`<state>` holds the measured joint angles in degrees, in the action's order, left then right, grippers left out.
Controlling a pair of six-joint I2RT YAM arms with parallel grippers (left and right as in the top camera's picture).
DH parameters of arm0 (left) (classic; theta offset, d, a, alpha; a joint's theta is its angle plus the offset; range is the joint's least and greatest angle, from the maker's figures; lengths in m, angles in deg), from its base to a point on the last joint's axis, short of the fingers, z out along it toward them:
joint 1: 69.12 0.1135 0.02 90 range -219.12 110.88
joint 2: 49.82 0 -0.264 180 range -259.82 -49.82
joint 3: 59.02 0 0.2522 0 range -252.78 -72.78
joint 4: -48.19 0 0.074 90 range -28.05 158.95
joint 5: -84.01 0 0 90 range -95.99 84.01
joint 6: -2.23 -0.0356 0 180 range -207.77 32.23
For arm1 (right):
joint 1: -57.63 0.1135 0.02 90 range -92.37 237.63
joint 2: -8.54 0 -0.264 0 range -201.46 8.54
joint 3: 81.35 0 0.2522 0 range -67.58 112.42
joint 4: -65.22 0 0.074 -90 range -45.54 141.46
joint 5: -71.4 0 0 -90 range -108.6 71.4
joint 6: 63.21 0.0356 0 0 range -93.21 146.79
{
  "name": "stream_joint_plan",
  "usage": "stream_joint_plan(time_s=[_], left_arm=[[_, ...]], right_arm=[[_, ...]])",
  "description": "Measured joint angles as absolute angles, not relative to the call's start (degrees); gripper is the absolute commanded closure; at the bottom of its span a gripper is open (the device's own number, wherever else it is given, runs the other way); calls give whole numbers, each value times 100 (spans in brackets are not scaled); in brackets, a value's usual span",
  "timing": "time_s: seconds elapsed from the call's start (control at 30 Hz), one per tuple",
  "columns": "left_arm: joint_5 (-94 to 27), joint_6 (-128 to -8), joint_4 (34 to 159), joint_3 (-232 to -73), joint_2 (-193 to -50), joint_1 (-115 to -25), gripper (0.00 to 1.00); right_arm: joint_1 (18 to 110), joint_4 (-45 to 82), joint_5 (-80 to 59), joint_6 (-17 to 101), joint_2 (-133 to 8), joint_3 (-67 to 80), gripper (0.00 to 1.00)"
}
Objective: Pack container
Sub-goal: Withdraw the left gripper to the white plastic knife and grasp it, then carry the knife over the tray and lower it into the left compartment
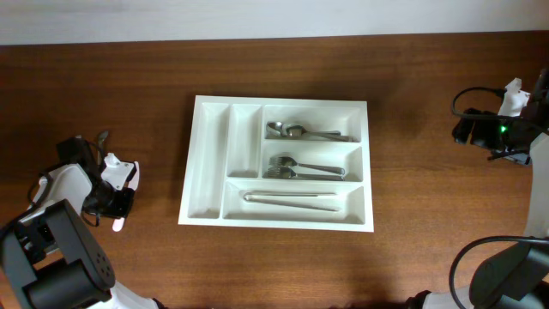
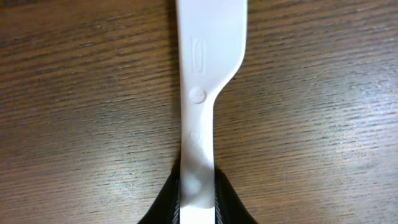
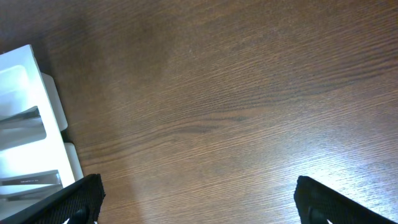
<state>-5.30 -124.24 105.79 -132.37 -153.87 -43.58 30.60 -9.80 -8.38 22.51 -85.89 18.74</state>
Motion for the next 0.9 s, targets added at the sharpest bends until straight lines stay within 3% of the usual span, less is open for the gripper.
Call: stream_joint_plan(time_s=[0.4, 0.7, 0.9], left_arm=[[-554, -12107, 11014, -13526, -15536, -4500, 98], [-729, -11705, 12163, -14717, -15503, -5182, 98], [-803, -10986, 13062, -16193, -15050, -6107, 98]], right_arm=[[3060, -977, -838, 2253, -8589, 1874, 1], [3060, -977, -838, 2249, -8589, 1874, 1], [3060, -980, -838, 2249, -8589, 1874, 1]])
